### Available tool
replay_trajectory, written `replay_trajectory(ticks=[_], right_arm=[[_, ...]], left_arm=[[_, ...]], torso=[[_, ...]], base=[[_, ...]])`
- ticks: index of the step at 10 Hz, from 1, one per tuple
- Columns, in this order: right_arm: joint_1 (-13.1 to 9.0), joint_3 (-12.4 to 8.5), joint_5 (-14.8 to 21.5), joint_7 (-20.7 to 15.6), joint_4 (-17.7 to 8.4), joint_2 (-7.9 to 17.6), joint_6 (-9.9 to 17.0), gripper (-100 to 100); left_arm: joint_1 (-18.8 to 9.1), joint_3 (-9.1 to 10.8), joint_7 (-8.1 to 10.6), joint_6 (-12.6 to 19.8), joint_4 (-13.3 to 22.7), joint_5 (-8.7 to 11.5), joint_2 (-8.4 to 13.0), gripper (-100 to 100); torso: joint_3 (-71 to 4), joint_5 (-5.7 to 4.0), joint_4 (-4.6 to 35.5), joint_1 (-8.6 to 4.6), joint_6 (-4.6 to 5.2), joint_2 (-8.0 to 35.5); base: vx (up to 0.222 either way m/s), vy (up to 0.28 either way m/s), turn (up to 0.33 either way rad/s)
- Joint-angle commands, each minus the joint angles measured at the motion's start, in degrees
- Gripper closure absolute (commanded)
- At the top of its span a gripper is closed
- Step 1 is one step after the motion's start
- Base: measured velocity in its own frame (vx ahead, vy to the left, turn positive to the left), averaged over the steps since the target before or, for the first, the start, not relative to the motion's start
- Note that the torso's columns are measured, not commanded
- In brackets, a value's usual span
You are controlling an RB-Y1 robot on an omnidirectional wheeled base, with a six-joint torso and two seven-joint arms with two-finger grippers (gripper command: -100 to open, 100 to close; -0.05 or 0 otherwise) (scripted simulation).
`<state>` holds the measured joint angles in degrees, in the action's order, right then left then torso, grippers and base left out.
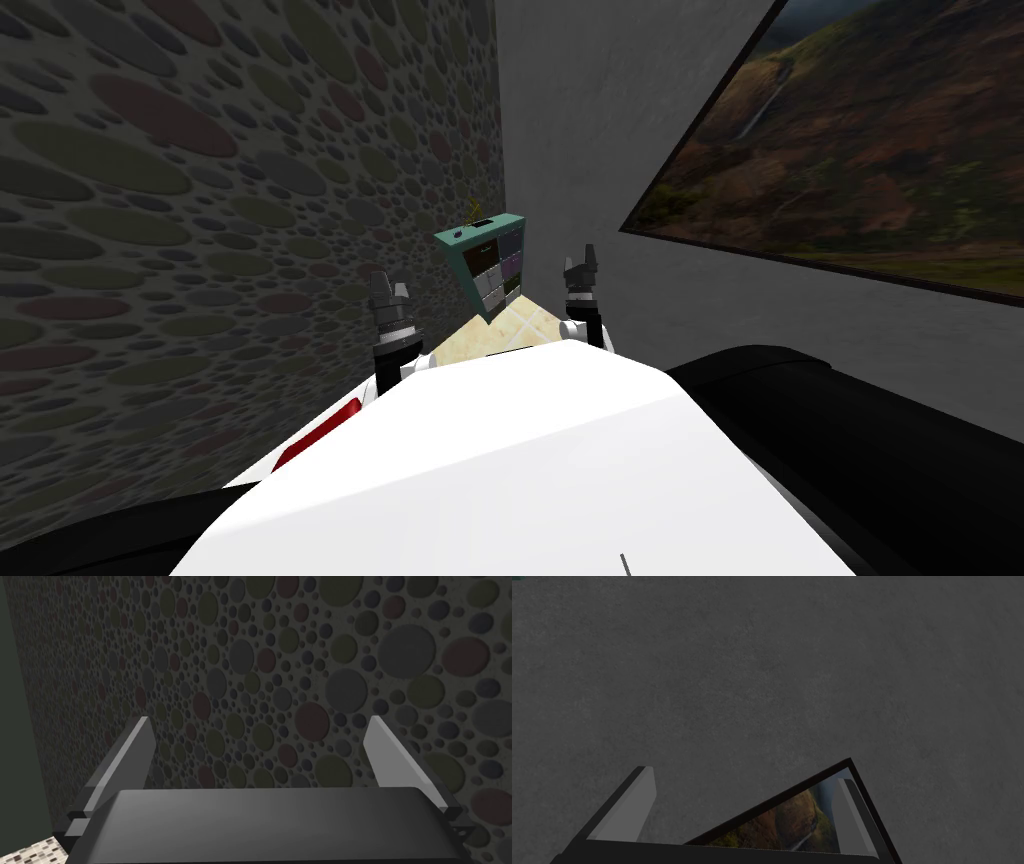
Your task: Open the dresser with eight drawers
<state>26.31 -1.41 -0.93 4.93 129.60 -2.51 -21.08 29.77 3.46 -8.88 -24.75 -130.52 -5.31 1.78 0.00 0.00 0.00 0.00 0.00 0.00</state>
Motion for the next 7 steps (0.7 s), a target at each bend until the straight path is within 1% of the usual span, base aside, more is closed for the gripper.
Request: replay_trajectory(ticks=[1,3,7], right_arm=[[0.0,0.0,0.0,0.0,0.0,0.0,0.0,0],[0.0,0.0,0.0,0.0,0.0,0.0,0.0,0],[0.0,0.0,0.0,0.0,0.0,0.0,0.0,0]], left_arm=[[0.0,0.0,0.0,0.0,0.0,0.0,0.0,0],[0.0,0.0,0.0,0.0,0.0,0.0,0.0,0],[0.0,0.0,0.0,0.0,0.0,0.0,0.0,0]], torso=[[-4.7,0.0,2.3,0.0,0.0,2.3],[-20.1,0.0,10.1,0.0,0.0,10.0],[-53.8,0.0,26.9,0.0,0.0,26.9]], base=[[0.0,0.0,0.0],[0.0,0.0,0.0],[0.0,0.0,0.0]])
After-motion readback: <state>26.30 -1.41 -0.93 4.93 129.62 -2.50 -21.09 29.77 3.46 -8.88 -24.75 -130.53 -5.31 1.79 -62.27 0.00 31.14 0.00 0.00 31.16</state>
